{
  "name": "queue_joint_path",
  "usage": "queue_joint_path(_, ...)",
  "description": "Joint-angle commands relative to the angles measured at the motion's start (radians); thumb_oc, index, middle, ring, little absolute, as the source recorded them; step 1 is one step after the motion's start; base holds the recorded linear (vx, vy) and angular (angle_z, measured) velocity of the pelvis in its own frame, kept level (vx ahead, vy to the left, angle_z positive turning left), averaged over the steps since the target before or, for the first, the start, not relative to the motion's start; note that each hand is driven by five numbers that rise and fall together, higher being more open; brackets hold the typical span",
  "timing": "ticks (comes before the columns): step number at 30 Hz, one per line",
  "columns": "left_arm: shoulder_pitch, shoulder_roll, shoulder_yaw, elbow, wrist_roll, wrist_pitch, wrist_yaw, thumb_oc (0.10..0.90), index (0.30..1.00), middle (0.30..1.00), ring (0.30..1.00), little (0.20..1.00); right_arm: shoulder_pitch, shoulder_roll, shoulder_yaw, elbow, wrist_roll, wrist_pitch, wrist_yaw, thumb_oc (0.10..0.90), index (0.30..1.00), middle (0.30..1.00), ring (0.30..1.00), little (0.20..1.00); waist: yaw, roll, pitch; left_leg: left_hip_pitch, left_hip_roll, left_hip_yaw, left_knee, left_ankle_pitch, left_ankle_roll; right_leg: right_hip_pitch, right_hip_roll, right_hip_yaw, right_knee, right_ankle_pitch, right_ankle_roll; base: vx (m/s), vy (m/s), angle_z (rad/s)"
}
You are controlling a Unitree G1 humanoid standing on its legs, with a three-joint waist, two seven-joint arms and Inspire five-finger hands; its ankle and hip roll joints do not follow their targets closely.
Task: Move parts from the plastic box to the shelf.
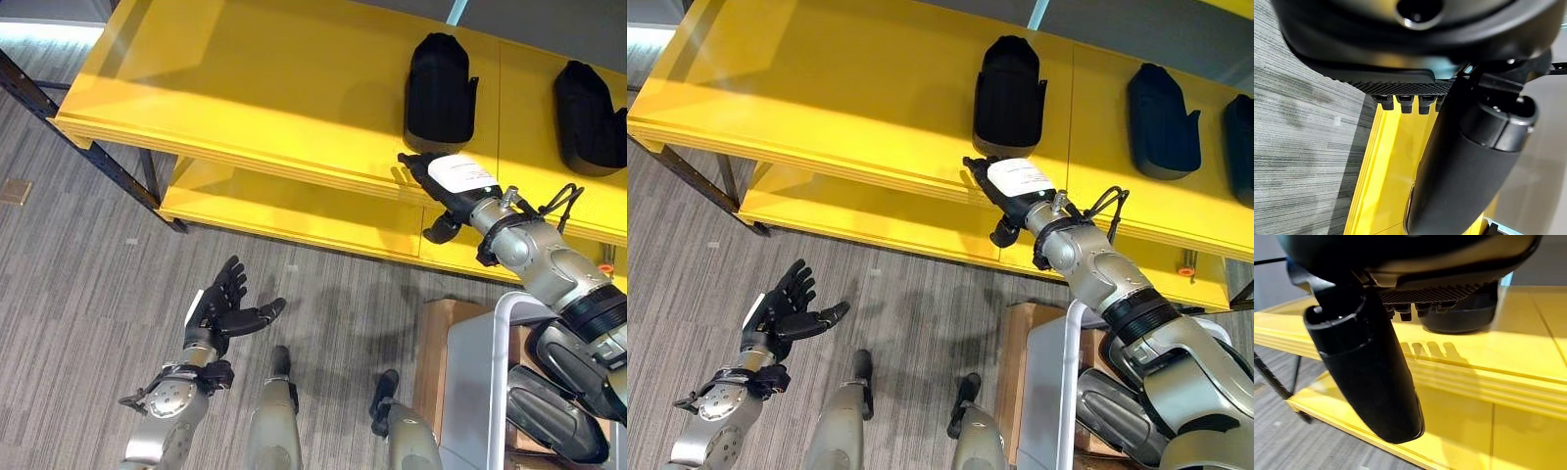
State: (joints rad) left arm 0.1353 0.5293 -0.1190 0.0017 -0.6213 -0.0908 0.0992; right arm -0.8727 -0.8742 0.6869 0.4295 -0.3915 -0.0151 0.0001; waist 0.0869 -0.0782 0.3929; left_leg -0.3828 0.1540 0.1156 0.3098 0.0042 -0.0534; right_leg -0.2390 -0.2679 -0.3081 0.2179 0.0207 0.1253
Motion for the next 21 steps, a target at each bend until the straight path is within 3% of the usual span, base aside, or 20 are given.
queue_joint_path(1,0.011,0.036,0.034,-0.102,0.009,-0.105,-0.011,0.900,1.000,1.000,1.000,1.000,-0.136,-0.026,-0.052,0.001,-0.010,0.000,-0.083,0.900,1.000,1.000,1.000,1.000,0.012,-0.007,-0.047,0.015,0.035,-0.013,0.069,-0.100,-0.004,-0.016,-0.015,0.030,0.054,-0.030,0.012,0.00,0.000,0.00)
queue_joint_path(21,0.007,0.047,0.036,-0.115,-0.008,-0.112,-0.010,0.900,1.000,1.000,1.000,1.000,-0.231,-0.011,-0.012,0.113,0.024,0.015,-0.105,0.900,1.000,1.000,1.000,1.000,0.017,0.004,-0.023,-0.004,0.038,-0.017,0.069,-0.089,-0.007,-0.046,-0.011,0.032,0.070,-0.033,0.006,0.00,0.000,0.00)
